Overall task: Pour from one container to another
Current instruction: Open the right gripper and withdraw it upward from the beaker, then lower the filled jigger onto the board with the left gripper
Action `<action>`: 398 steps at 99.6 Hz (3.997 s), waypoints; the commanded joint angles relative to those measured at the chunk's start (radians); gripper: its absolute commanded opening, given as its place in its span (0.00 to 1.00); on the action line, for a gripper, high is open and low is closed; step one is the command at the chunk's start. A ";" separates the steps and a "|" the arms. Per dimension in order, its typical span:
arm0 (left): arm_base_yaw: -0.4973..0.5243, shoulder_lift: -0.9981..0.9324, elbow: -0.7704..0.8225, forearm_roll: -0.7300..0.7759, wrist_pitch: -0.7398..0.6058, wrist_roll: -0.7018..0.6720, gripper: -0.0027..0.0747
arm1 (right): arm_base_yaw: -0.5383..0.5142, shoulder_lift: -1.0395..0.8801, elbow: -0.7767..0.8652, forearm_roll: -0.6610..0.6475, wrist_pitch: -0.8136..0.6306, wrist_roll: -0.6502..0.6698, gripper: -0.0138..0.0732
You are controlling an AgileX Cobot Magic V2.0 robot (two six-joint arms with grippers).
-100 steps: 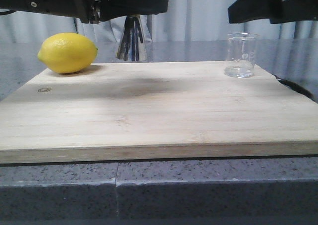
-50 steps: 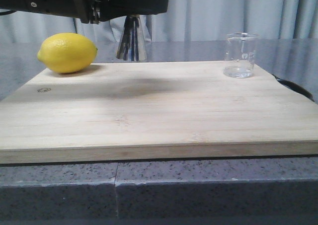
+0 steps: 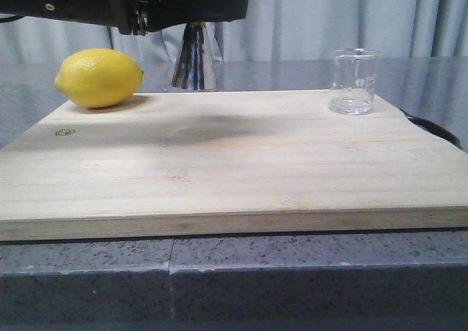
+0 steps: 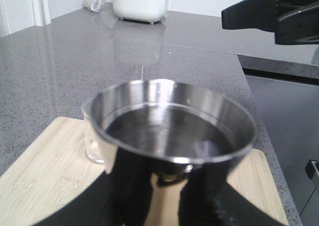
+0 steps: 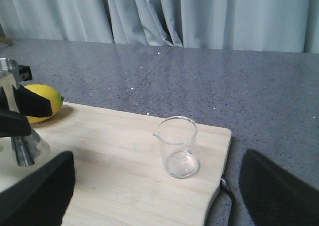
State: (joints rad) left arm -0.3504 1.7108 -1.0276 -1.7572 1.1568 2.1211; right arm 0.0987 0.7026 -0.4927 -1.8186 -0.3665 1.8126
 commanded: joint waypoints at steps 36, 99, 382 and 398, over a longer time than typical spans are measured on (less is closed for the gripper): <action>-0.006 -0.049 -0.021 -0.092 0.100 0.000 0.32 | -0.008 -0.004 -0.006 0.463 -0.011 -0.408 0.83; -0.006 -0.049 -0.021 -0.092 0.100 0.000 0.32 | 0.114 -0.045 -0.033 1.512 0.596 -1.631 0.83; -0.006 0.090 -0.021 -0.092 0.111 0.096 0.32 | 0.009 -0.051 0.001 1.518 0.457 -1.631 0.83; -0.006 0.090 -0.021 -0.092 0.111 0.096 0.33 | 0.009 -0.051 0.001 1.518 0.457 -1.631 0.83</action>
State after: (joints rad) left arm -0.3504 1.8441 -1.0276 -1.7641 1.1545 2.2148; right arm 0.1115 0.6558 -0.4637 -0.2873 0.1566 0.1878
